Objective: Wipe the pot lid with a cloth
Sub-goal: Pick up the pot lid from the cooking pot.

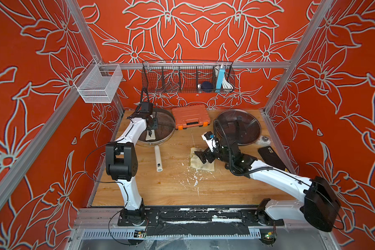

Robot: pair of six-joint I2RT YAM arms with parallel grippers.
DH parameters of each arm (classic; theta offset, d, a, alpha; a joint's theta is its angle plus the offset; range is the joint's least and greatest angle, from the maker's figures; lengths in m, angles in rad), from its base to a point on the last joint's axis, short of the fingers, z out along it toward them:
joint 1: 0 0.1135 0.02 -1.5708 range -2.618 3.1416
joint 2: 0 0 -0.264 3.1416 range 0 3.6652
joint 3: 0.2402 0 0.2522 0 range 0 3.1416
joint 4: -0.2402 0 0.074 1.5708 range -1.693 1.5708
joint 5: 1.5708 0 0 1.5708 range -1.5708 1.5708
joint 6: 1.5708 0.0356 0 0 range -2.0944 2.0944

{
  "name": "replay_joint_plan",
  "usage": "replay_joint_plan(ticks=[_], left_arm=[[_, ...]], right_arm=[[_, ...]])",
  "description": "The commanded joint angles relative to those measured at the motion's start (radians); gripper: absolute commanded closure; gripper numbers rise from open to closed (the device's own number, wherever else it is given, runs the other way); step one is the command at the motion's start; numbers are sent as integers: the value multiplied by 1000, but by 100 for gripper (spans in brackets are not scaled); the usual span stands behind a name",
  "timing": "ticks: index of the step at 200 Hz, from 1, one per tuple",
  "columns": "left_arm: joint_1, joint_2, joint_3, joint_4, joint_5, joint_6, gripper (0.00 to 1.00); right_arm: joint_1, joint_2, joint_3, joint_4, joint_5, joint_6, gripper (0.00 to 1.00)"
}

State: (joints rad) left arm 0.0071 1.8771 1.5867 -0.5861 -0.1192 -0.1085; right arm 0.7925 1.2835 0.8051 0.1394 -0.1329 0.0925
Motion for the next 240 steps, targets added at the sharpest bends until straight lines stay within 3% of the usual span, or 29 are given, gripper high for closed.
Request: replay_joint_plan(ticks=[1, 28, 93, 127, 153, 224, 240], left_arm=[[10, -33, -18, 5, -11, -19, 100], [11, -4, 31, -55, -32, -18, 61], [11, 48, 117, -201, -19, -17, 42], [10, 53, 151, -245, -4, -15, 41], [10, 71, 177, -261, -8, -4, 48], [10, 120, 215, -323, 8, -3, 45], [10, 127, 216, -328, 18, -3, 48]], right_arm=[[8, -24, -2, 11, 12, -1, 2], [8, -27, -6, 14, 6, 4, 2], [8, -20, -9, 19, 12, -4, 2], [8, -10, -9, 24, 11, -3, 2], [7, -7, -9, 25, 12, -3, 2], [8, 2, -7, 29, 12, -3, 2], [7, 5, -6, 31, 10, -2, 2]])
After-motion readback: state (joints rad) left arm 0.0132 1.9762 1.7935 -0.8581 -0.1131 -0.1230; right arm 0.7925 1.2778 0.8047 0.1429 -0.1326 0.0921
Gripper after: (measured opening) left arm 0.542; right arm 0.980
